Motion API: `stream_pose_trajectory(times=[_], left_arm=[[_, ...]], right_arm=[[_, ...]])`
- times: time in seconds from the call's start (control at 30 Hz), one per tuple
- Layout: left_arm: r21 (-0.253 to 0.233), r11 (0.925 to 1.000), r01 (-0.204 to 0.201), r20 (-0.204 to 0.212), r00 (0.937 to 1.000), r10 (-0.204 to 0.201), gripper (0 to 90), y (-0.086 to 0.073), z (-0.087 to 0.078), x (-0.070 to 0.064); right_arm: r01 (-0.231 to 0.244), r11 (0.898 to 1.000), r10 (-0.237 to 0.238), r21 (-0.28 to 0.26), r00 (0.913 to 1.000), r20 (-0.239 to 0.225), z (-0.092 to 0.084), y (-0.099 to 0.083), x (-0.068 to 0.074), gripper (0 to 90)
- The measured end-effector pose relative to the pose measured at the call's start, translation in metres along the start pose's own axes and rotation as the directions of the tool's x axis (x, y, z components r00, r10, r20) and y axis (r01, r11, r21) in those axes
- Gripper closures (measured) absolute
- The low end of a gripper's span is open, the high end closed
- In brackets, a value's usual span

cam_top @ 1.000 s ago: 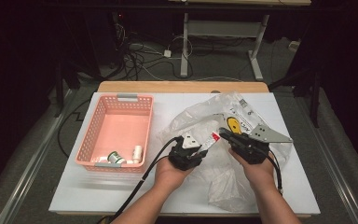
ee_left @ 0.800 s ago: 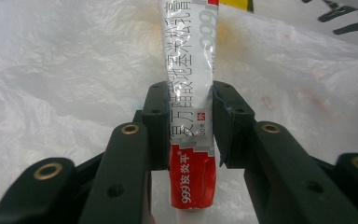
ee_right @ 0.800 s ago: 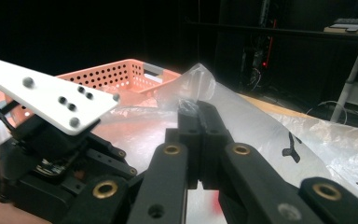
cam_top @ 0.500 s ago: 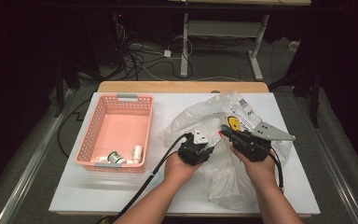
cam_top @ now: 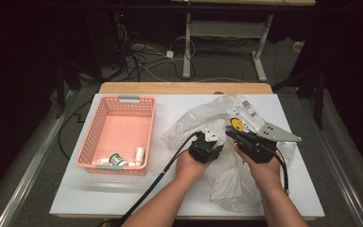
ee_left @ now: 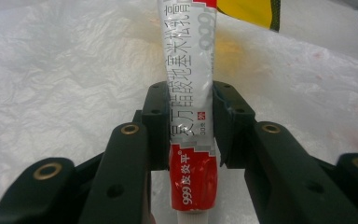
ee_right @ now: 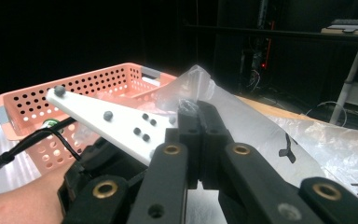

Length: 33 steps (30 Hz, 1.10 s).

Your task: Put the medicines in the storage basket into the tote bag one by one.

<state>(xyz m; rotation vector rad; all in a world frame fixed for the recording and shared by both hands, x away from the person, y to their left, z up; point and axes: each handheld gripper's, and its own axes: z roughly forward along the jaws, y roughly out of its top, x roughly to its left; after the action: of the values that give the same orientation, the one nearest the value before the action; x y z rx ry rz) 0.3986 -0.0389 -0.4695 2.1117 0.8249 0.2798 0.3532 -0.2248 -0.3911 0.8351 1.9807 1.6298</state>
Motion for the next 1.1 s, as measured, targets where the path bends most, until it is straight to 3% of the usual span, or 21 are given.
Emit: stream_pose_trajectory(times=[0.13, 0.2, 0.3, 0.37, 0.53, 0.7, 0.9, 0.97, 1.1], left_arm=[[-0.015, 0.9997, 0.019, 0.006, 0.9998, -0.019, 66.0, 0.001, 0.003, 0.001], [-0.019, 0.9995, 0.027, 0.011, 0.9996, -0.026, 59.4, 0.001, 0.001, 0.000], [-0.011, 0.9999, -0.005, 0.027, 0.9996, 0.006, 55.4, 0.000, -0.004, -0.003], [-0.022, 0.9998, -0.004, 0.025, 0.9997, 0.005, 53.0, -0.002, -0.010, -0.005], [-0.038, 0.9993, -0.005, 0.048, 0.9988, 0.007, 48.5, -0.016, -0.027, -0.005], [-0.073, 0.9965, 0.041, 0.094, 0.9950, -0.034, 44.4, -0.034, -0.046, -0.004], [-0.085, 0.9956, 0.040, 0.124, 0.9918, -0.030, 36.5, -0.051, -0.066, -0.003], [-0.081, 0.9959, 0.039, 0.124, 0.9919, -0.029, 32.2, -0.055, -0.073, -0.003], [-0.071, 0.9974, 0.005, 0.099, 0.9951, 0.002, 32.1, -0.064, -0.087, -0.002]], right_arm=[[0.001, 1.000, -0.001, 0.003, 1.0000, 0.005, 0.001, -0.001, 0.000, 90.0], [-0.002, 1.000, 0.002, 0.009, 1.0000, 0.003, 0.001, -0.002, -0.001, 90.0], [0.003, 1.000, -0.003, 0.011, 1.0000, 0.003, 0.000, -0.003, -0.001, 90.0], [0.001, 1.000, -0.001, 0.011, 1.0000, 0.002, 0.000, -0.003, -0.001, 90.0], [0.001, 1.000, -0.001, 0.011, 1.0000, 0.000, -0.001, -0.003, 0.000, 90.0], [0.000, 1.000, 0.000, 0.012, 1.0000, 0.000, -0.001, -0.003, 0.001, 90.0], [0.004, 1.000, -0.004, 0.016, 1.0000, 0.000, -0.001, -0.004, 0.001, 90.0], [0.003, 1.000, -0.003, 0.014, 1.0000, -0.001, -0.001, -0.004, 0.001, 90.0], [0.008, 1.000, -0.008, 0.014, 1.0000, -0.001, -0.001, -0.003, 0.002, 90.0]])
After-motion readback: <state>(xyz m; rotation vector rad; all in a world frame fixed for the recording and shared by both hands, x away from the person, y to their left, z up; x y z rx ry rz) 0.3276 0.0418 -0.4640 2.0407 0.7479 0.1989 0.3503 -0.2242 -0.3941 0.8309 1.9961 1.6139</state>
